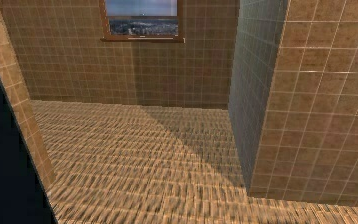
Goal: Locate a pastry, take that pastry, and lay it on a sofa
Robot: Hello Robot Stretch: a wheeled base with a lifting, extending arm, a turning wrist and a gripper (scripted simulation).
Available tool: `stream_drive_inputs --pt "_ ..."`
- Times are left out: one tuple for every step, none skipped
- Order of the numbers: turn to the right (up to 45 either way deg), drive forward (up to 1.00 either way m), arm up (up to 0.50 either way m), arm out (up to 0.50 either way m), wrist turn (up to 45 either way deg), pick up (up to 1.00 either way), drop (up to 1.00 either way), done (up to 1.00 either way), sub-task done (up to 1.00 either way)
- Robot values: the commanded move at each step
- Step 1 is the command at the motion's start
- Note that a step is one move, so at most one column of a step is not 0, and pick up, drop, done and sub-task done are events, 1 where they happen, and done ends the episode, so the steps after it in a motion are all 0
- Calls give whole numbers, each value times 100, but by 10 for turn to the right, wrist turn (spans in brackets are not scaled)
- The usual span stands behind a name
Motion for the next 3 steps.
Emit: stream_drive_inputs --pt "0 0 0 0 180 0 0 0 0" --pt "0 0 -30 0 0 0 0 0 0" --pt "0 0 0 0 0 100 0 0 0"
